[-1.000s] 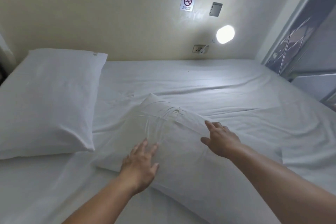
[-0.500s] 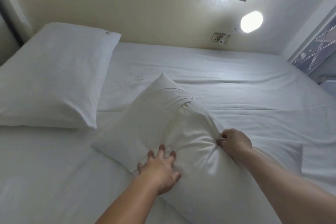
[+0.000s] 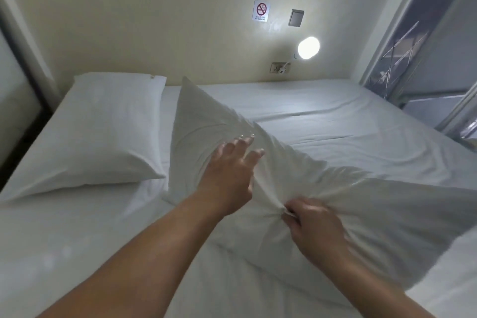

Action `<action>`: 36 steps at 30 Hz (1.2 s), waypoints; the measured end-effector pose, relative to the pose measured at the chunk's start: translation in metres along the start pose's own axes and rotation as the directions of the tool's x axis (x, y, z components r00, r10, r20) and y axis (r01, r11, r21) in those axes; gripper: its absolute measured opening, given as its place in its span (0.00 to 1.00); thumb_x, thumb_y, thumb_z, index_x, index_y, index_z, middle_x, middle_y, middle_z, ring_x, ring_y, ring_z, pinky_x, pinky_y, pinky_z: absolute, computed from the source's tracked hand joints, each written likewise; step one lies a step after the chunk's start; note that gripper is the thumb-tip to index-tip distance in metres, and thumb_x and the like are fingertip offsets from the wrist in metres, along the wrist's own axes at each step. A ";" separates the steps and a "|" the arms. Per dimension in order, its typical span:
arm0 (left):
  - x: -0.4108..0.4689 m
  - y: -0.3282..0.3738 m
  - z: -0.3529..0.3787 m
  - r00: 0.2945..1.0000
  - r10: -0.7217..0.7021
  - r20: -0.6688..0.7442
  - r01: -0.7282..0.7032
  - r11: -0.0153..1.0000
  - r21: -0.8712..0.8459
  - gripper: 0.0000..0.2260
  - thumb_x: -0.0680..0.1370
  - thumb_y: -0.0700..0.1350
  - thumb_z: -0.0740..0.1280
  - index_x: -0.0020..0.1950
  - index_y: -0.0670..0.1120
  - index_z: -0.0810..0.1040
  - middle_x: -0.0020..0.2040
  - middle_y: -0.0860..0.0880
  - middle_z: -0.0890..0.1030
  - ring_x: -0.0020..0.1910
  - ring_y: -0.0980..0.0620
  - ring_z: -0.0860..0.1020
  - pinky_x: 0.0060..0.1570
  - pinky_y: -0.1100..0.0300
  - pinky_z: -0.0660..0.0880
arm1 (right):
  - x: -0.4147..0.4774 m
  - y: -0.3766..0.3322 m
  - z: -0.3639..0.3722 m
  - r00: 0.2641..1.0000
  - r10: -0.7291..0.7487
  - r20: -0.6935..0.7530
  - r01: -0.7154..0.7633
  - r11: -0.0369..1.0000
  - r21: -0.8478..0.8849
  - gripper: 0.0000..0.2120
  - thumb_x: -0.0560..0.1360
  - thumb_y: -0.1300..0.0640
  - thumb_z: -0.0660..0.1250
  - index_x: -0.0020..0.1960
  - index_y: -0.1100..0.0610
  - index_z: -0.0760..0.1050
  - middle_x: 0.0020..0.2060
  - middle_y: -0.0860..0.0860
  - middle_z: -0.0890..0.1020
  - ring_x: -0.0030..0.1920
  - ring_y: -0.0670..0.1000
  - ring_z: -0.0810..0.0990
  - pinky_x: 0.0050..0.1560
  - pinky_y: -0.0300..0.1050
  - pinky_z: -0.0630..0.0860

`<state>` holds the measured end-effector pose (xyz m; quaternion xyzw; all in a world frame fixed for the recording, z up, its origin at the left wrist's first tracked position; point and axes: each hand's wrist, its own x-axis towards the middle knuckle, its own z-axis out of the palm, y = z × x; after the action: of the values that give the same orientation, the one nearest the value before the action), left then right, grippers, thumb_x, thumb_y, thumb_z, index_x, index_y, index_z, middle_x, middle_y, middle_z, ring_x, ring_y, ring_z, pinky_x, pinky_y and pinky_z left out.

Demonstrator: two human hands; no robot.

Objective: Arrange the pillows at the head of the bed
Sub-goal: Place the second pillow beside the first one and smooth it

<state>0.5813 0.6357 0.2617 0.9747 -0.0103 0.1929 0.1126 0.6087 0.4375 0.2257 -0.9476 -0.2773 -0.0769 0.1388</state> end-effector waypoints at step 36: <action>-0.197 -0.074 0.064 0.413 -0.699 0.584 0.730 0.637 0.247 0.59 0.56 0.75 0.66 0.77 0.57 0.38 0.79 0.49 0.35 0.76 0.42 0.34 0.67 0.27 0.37 | -0.070 0.029 0.099 0.743 0.192 0.642 -0.167 0.981 -0.100 0.62 0.50 0.14 0.46 0.78 0.44 0.46 0.78 0.47 0.54 0.76 0.53 0.56 0.72 0.57 0.59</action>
<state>0.4279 0.6888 0.1141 0.8854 0.3636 -0.2135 0.1958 0.5729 0.4086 0.1092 -0.9401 -0.2143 0.2640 0.0241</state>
